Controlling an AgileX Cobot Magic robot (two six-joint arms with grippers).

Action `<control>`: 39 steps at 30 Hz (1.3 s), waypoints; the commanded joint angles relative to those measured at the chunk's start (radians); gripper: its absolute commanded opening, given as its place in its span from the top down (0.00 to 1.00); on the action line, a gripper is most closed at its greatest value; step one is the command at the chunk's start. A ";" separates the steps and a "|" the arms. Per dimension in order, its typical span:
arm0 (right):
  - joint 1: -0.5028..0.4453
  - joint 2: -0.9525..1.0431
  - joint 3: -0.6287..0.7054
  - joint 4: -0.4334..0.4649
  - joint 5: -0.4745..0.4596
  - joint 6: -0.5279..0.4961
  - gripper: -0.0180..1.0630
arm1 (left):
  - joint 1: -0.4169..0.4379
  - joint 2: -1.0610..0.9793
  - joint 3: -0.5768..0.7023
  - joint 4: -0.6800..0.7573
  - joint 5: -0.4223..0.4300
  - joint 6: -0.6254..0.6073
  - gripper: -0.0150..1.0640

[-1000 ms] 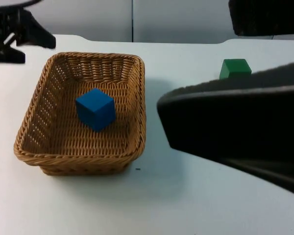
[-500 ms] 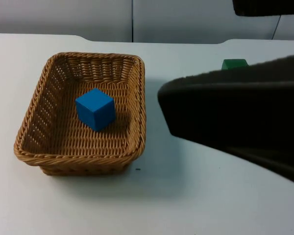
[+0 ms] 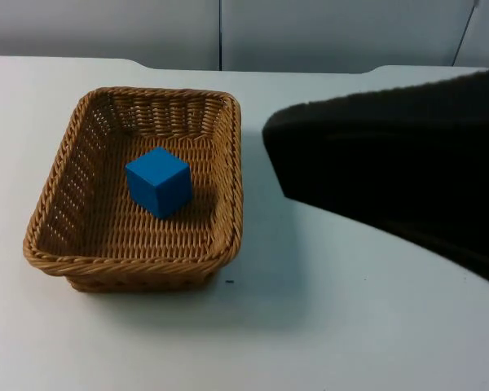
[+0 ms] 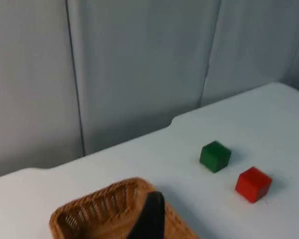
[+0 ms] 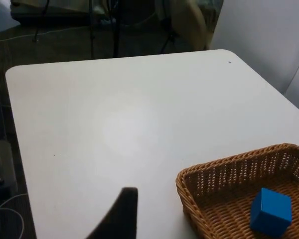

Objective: Pick up the basket with the left hand and place the blue cube into the basket with the right hand.

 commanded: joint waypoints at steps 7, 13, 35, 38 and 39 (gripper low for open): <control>0.003 -0.004 0.046 -0.054 0.002 0.078 0.07 | -0.007 -0.361 0.256 0.268 -0.033 -0.253 0.25; 0.003 -0.030 0.090 -0.049 0.029 0.094 0.07 | -0.007 -0.585 0.271 0.540 0.045 -0.514 0.25; 0.003 -0.580 0.262 0.138 0.350 -0.044 0.07 | -0.007 -0.785 0.277 0.866 0.407 -0.804 0.25; 0.003 -0.608 0.262 0.226 0.348 -0.116 0.07 | -0.007 -0.785 0.312 0.883 0.401 -0.864 0.25; 0.003 -0.616 0.262 0.262 0.350 -0.146 0.07 | -0.007 -0.785 0.327 0.885 0.401 -0.875 0.25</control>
